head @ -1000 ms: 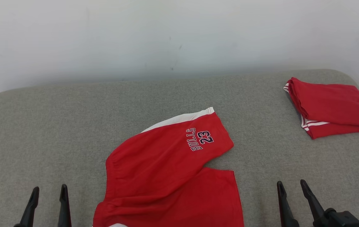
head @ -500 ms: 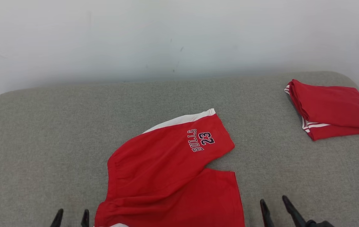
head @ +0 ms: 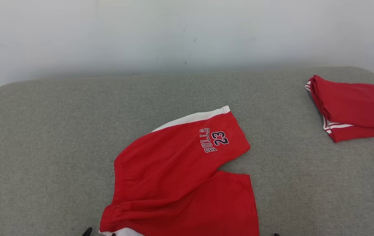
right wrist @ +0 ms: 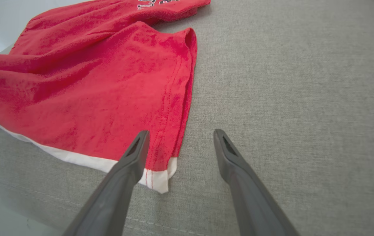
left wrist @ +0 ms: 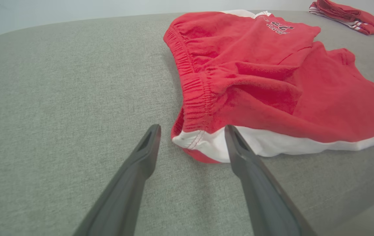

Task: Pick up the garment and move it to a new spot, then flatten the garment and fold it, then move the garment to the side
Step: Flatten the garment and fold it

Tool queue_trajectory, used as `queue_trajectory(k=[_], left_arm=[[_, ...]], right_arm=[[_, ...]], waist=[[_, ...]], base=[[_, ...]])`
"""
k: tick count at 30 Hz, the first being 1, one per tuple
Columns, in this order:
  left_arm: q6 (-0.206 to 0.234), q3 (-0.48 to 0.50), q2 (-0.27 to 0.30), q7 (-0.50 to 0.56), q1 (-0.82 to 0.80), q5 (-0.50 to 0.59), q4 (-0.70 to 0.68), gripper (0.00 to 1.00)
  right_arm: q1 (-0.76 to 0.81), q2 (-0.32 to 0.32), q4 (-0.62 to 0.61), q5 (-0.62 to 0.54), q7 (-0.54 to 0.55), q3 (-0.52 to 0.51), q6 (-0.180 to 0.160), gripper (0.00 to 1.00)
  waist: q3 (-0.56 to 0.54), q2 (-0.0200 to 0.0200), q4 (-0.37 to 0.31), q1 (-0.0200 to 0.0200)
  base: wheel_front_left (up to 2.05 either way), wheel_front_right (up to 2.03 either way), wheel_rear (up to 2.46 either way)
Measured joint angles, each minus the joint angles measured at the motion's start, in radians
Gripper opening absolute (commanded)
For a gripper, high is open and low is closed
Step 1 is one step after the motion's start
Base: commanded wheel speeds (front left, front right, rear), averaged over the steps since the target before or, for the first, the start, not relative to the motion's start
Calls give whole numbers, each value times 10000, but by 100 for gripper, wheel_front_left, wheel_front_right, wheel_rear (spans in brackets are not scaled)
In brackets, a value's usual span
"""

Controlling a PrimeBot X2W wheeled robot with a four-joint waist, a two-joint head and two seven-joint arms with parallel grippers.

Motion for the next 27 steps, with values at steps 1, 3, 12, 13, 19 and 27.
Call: queue_trajectory(k=[1,3,12,13,19,27], left_arm=[[0,-144,86,0,-145,-75,125,100],[0,-353,234,0,-428,-201,286,100],[0,-1384,671,0,-1178,-506,1009,100],[0,-1475,698,0,-1220,-554,1080,100],[0,-2013,890,0,-1513,-907,1530,100],[0,-2487,888,0,-1792,-1313,1820,0]], right_arm=[[-70,23,163,40,0,115,2,100],[-196,79,477,128,-2,318,2,100],[-814,351,1747,472,-90,823,2,100],[-895,368,1856,508,-92,882,0,100],[-1248,414,2479,890,-188,1427,-33,100],[-1535,430,2932,1216,-205,2249,-58,0]], waist=[[44,0,4,1],[121,0,6,1],[307,0,-144,0],[319,0,-162,0],[370,-1,-195,0],[329,-1,-182,0]], base=[[0,0,0],[0,0,0],[0,0,0],[0,0,0],[0,0,0],[0,0,0]])
